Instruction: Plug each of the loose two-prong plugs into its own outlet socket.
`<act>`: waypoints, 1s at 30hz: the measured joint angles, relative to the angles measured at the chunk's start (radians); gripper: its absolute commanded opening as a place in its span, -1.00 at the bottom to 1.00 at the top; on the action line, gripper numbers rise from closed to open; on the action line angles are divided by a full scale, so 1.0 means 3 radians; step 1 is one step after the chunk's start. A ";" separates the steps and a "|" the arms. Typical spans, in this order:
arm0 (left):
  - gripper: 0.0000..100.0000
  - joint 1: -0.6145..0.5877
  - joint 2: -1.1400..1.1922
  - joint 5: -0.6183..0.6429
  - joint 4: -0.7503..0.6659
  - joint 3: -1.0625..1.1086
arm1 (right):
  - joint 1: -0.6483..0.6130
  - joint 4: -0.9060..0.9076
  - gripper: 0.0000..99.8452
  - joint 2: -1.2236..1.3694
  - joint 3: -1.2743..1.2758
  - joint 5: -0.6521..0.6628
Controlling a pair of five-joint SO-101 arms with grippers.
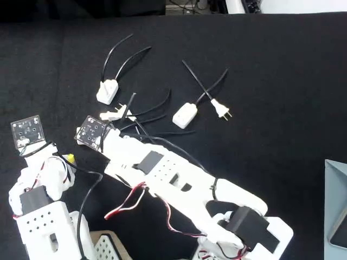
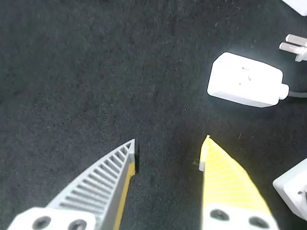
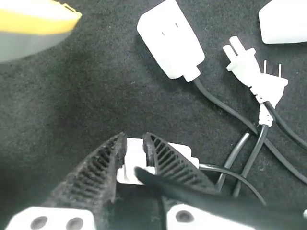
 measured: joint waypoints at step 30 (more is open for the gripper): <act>-0.57 0.0000 0.0000 0.0000 0.0000 0.0000 | -0.0010 -0.0384 -0.98 0.0005 0.0292 -0.0128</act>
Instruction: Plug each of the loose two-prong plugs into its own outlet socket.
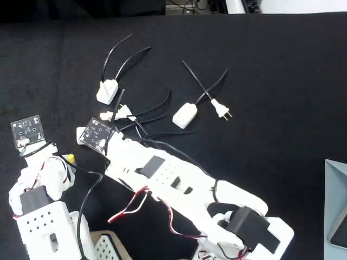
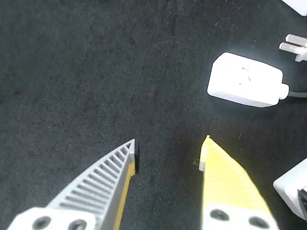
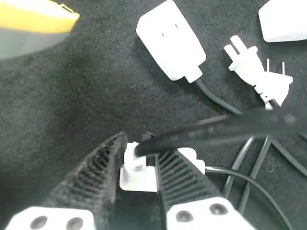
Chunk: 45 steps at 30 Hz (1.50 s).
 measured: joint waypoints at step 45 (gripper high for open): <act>-0.57 0.0000 -0.0010 0.0000 0.0000 0.0046 | 0.0138 -0.0312 -0.98 -0.0010 0.0394 -0.0066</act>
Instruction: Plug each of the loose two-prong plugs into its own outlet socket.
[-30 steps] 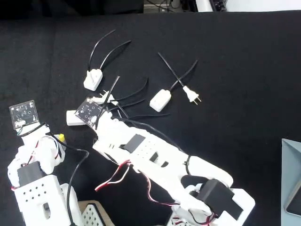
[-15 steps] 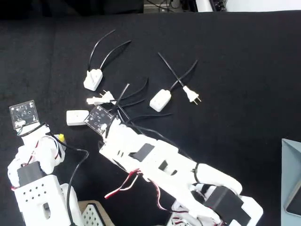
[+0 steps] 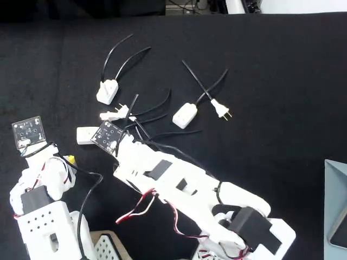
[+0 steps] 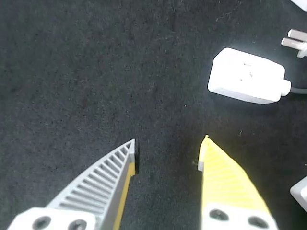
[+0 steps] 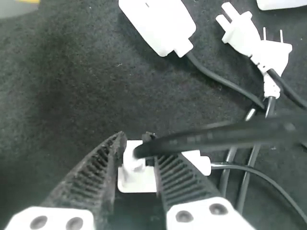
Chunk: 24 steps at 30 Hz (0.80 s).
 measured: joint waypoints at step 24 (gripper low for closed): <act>-0.32 0.0788 0.0000 -0.0174 0.0573 -0.0506 | 0.0010 0.2388 -0.72 -0.2302 -0.0317 0.0015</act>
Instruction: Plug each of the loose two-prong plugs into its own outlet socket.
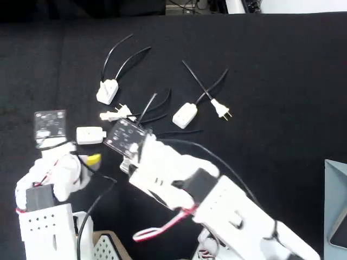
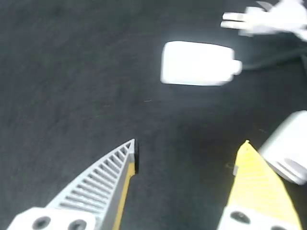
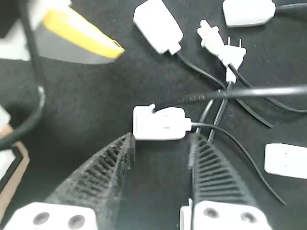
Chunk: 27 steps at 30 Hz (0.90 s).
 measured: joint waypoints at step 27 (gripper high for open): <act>-0.66 0.1601 0.3237 -0.0215 -0.1048 -0.0885 | 0.1683 -0.0169 -0.70 -0.1192 0.1125 0.0000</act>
